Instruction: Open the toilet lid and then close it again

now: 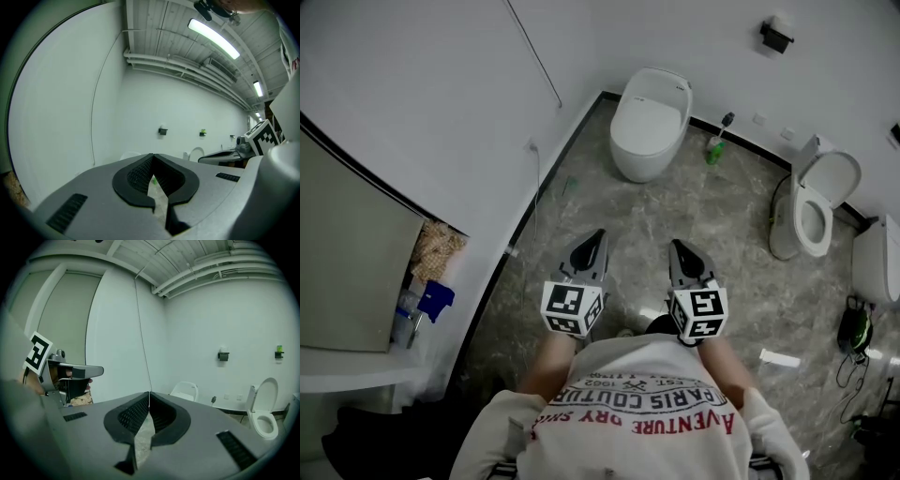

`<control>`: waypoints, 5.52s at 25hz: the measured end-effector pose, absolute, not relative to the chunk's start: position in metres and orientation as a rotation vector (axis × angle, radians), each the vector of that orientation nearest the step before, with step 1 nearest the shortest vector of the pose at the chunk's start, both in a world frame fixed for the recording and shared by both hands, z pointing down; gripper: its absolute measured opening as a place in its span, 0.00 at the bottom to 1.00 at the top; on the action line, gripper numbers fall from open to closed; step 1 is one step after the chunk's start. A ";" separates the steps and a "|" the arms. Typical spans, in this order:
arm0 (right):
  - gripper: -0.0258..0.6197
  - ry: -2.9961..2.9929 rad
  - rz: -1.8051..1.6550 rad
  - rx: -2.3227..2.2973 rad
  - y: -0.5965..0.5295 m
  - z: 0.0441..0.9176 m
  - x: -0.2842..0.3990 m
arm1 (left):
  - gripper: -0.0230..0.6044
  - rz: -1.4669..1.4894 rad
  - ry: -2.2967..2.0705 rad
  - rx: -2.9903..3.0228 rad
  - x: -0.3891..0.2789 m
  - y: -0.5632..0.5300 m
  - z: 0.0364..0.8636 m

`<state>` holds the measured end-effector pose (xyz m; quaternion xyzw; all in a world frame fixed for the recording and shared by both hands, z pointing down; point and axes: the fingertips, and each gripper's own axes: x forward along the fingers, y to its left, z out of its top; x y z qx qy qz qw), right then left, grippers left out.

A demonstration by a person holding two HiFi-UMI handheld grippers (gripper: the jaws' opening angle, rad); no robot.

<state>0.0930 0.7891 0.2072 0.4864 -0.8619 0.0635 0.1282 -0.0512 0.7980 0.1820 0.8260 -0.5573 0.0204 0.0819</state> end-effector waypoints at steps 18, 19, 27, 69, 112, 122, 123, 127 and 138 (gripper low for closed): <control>0.06 -2.552 0.319 1.283 0.642 0.245 0.067 | 0.05 0.168 -1.723 2.342 -0.073 0.680 0.217; 0.06 -2.554 0.325 1.282 0.624 0.246 0.066 | 0.05 0.173 -1.723 2.339 -0.074 0.663 0.218; 0.06 -2.533 0.407 1.264 0.484 0.259 0.078 | 0.05 0.183 -1.691 2.328 -0.063 0.518 0.225; 0.06 -2.147 0.665 1.647 0.018 0.448 -0.041 | 0.05 0.531 -0.870 2.529 -0.145 -0.007 0.457; 0.20 -1.751 -0.205 0.886 0.081 0.832 -0.010 | 0.36 1.700 -0.416 3.155 -0.058 0.060 0.832; 0.20 -1.663 -0.369 0.823 0.080 0.843 -0.009 | 0.36 1.789 -0.535 3.154 -0.059 0.055 0.843; 0.21 -1.664 -0.361 0.828 0.080 0.842 -0.008 | 0.36 1.787 -0.528 3.150 -0.059 0.055 0.843; 0.23 -1.673 -0.340 0.843 0.079 0.835 -0.007 | 0.35 1.759 -0.499 3.142 -0.058 0.056 0.839; 0.23 -1.686 -0.393 0.857 0.076 0.783 -0.007 | 0.25 1.719 -0.565 3.222 -0.054 0.055 0.791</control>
